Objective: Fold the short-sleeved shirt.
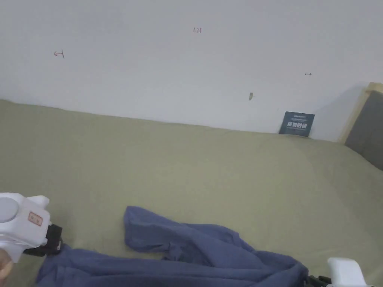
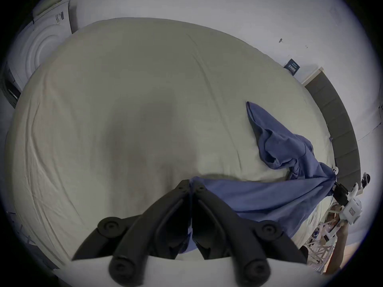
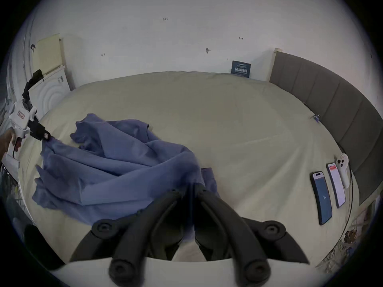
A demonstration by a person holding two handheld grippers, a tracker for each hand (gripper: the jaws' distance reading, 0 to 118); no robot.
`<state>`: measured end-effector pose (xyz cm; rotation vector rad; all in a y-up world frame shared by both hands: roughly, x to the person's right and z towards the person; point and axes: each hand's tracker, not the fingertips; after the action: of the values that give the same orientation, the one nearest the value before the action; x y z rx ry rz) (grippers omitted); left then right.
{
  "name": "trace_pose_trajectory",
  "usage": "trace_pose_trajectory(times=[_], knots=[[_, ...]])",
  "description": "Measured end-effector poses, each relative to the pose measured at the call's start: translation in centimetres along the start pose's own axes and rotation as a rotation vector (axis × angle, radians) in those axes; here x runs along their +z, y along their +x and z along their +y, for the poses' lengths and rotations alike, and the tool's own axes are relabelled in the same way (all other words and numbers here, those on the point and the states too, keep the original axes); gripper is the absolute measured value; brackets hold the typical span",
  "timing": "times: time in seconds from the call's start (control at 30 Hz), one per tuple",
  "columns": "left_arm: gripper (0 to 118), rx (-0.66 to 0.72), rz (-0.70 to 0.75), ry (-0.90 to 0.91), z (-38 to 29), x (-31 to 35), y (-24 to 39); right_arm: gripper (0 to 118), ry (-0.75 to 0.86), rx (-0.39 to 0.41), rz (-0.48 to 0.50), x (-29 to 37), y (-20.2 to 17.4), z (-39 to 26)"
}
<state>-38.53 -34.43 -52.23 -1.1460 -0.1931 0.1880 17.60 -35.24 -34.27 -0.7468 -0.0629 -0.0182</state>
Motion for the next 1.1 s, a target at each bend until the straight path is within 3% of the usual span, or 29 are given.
trace_pose_trajectory(times=[0.47,1.1], knots=[[2,-0.024,-0.128,0.425,3.8,10.7,1.0,9,0.164,0.001,0.083,4.4,-0.7,7.1],[2,-0.035,-0.081,0.793,12.4,26.1,0.5,9,0.440,0.089,0.011,7.1,-3.3,24.1]])
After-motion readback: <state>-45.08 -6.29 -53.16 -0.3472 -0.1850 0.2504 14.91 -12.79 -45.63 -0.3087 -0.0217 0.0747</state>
